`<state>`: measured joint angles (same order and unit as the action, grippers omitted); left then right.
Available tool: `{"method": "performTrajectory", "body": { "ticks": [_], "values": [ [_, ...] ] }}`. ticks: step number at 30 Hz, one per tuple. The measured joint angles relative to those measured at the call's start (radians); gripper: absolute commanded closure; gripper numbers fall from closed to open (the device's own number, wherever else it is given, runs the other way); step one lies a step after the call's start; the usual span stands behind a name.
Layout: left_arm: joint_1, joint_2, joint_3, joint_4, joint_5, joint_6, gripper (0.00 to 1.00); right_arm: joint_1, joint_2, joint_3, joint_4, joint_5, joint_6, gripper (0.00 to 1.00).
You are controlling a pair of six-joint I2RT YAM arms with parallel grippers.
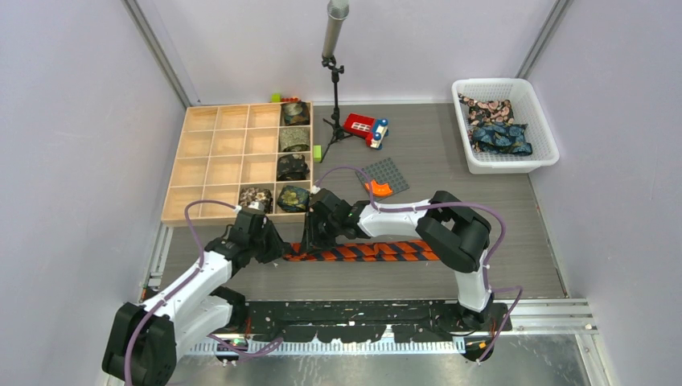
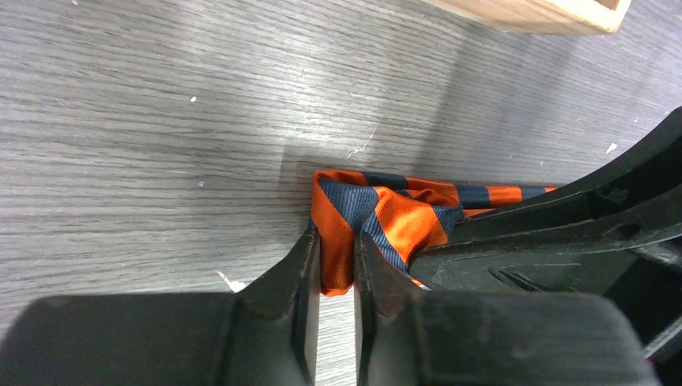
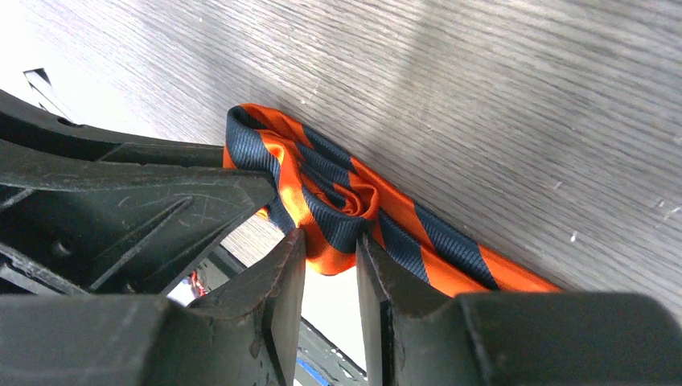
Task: Roll the ties
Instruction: Roll the tie at the center of the board.
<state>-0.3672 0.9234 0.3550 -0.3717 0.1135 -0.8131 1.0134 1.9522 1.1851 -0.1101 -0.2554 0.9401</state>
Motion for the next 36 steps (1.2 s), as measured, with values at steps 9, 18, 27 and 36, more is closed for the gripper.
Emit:
{"method": "performTrajectory", "body": {
  "ticks": [9,18,27,36],
  "values": [
    [0.001,0.004,-0.002,0.020,0.010,-0.002,0.99,-0.001,-0.001,0.058,-0.102,0.016,-0.043,0.56],
    [0.001,-0.005,0.037,-0.051,-0.002,0.007,1.00,-0.001,-0.085,0.131,-0.205,0.051,-0.077,0.74],
    [0.001,-0.011,0.094,-0.126,-0.017,0.018,1.00,0.010,-0.031,0.134,-0.171,0.047,-0.051,0.83],
    [0.001,-0.012,0.160,-0.202,-0.031,0.040,1.00,0.026,0.038,0.134,-0.117,0.028,-0.018,0.84]
  ]
}}
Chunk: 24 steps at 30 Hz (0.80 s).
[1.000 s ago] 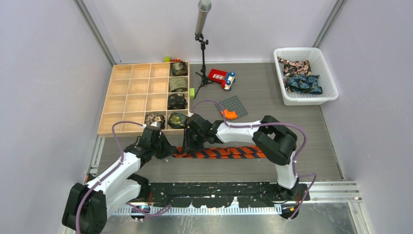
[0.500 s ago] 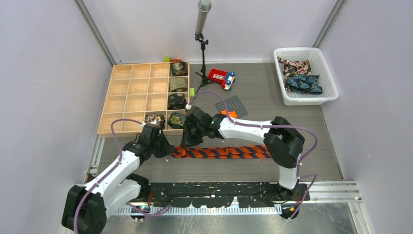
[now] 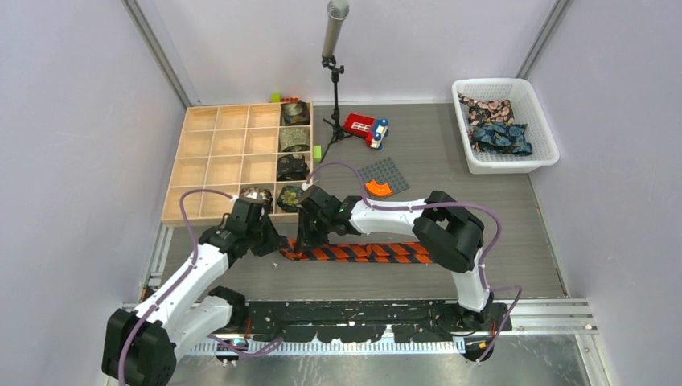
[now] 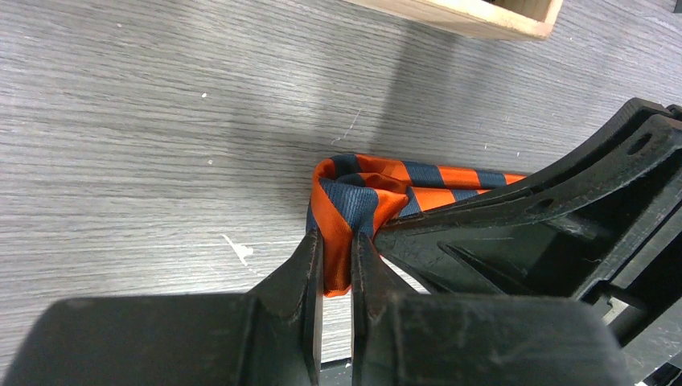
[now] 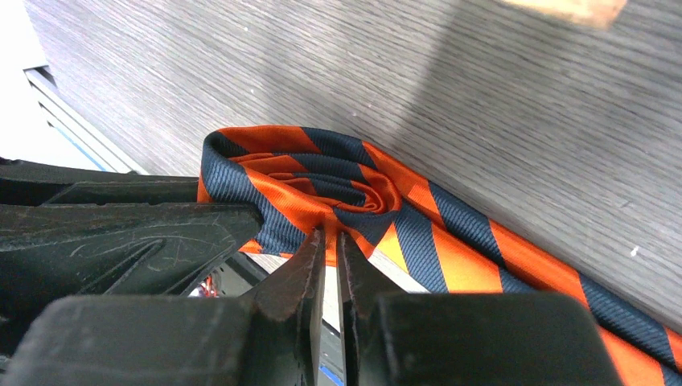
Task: Roll the ties
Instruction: Roll the tie at the center of the board.
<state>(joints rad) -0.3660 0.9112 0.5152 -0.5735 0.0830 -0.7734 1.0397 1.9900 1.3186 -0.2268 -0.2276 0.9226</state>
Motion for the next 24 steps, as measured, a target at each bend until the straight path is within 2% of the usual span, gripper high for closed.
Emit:
{"method": "performTrajectory", "body": {
  "ticks": [15,24],
  "values": [
    [-0.004,0.003,0.059,-0.064,-0.012,0.021,1.00,0.000,0.014,-0.005,0.077,-0.027,0.040,0.85],
    [-0.091,0.054,0.066,-0.045,-0.042,0.005,1.00,0.000,0.014,-0.038,0.093,-0.028,0.056,0.87]
  ]
}}
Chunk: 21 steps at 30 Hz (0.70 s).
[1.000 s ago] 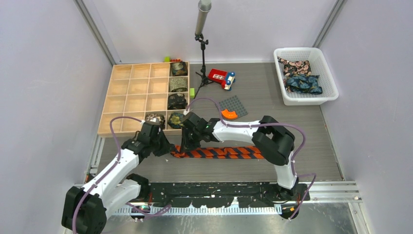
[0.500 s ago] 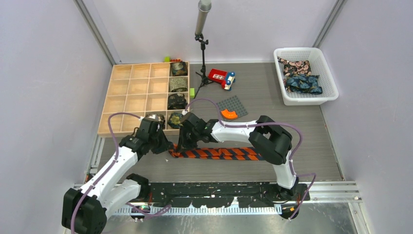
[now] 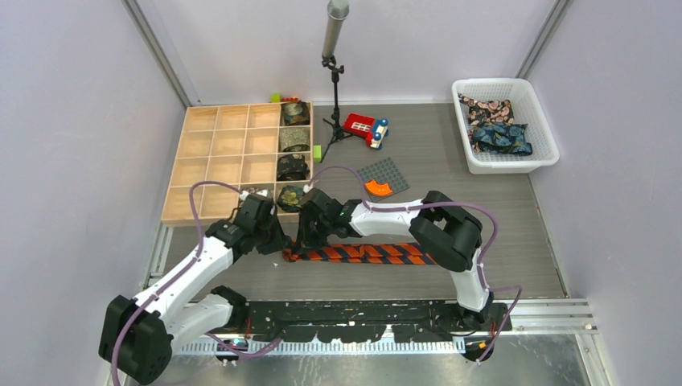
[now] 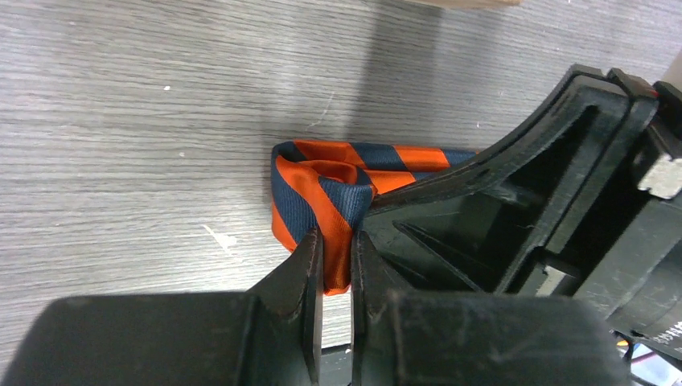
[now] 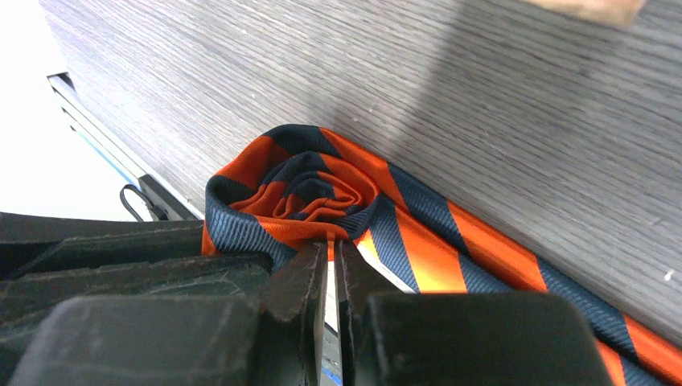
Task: Roll the ties
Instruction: Roll the tie at the center of the board.
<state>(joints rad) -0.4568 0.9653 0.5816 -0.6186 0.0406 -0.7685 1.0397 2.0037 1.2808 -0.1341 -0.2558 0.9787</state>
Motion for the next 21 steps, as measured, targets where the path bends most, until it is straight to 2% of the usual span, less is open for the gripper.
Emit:
{"method": "performTrajectory", "body": {
  "ticks": [9,21],
  "values": [
    [-0.103,0.066,0.012,0.039,-0.050,-0.037,1.00,0.000,0.000,-0.033,0.002,0.009,0.004,0.88],
    [-0.171,0.141,0.023,0.106,-0.056,-0.085,1.00,-0.003,-0.053,-0.070,-0.074,0.079,-0.012,0.87]
  ]
}}
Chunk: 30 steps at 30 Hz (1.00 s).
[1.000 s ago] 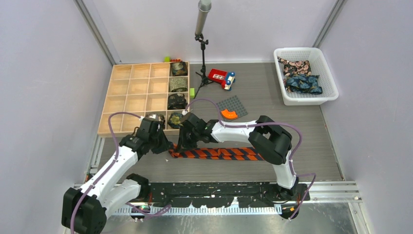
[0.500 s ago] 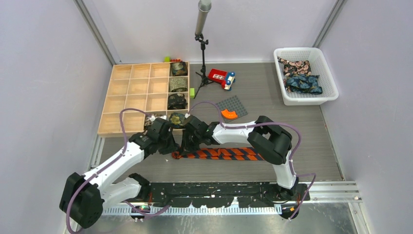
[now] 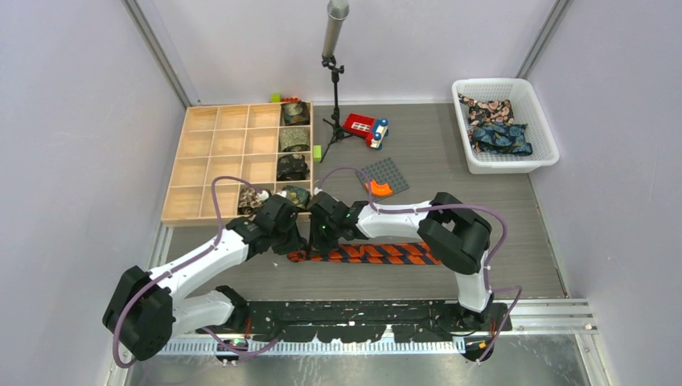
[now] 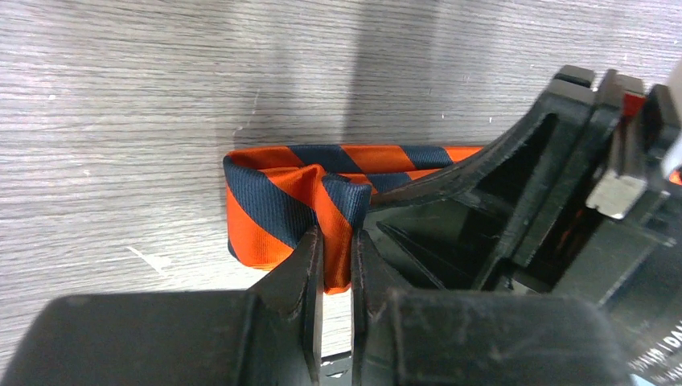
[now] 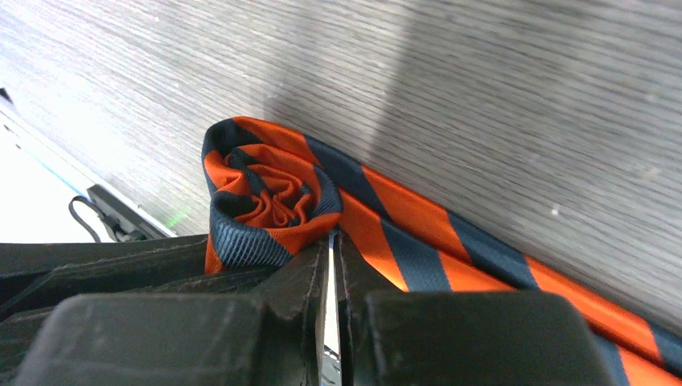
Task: Roll the ties
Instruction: Roll the tie at the center of the board.
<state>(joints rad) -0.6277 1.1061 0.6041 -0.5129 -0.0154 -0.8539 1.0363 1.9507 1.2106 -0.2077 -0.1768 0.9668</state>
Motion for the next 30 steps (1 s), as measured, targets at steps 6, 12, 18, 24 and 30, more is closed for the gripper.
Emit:
{"method": "performTrajectory", "body": {
  "ticks": [6,12,18,24,30],
  "values": [
    [-0.028,0.044,0.000,0.036,-0.003,-0.015,0.96,-0.007,-0.081,-0.019,-0.069,0.048,-0.025,0.87],
    [-0.049,0.071,0.000,0.071,-0.003,-0.034,0.65,-0.018,-0.199,-0.057,-0.092,0.082,-0.038,0.84],
    [-0.060,0.077,0.000,0.100,-0.005,-0.058,0.39,-0.024,-0.228,-0.081,-0.112,0.099,-0.049,0.76],
    [-0.060,0.073,-0.001,0.105,-0.011,-0.063,0.47,-0.036,-0.229,-0.087,-0.125,0.110,-0.050,0.72],
    [-0.060,0.038,-0.016,0.116,-0.016,-0.085,0.75,-0.030,-0.229,-0.087,-0.112,0.097,-0.044,0.70]
  ]
}}
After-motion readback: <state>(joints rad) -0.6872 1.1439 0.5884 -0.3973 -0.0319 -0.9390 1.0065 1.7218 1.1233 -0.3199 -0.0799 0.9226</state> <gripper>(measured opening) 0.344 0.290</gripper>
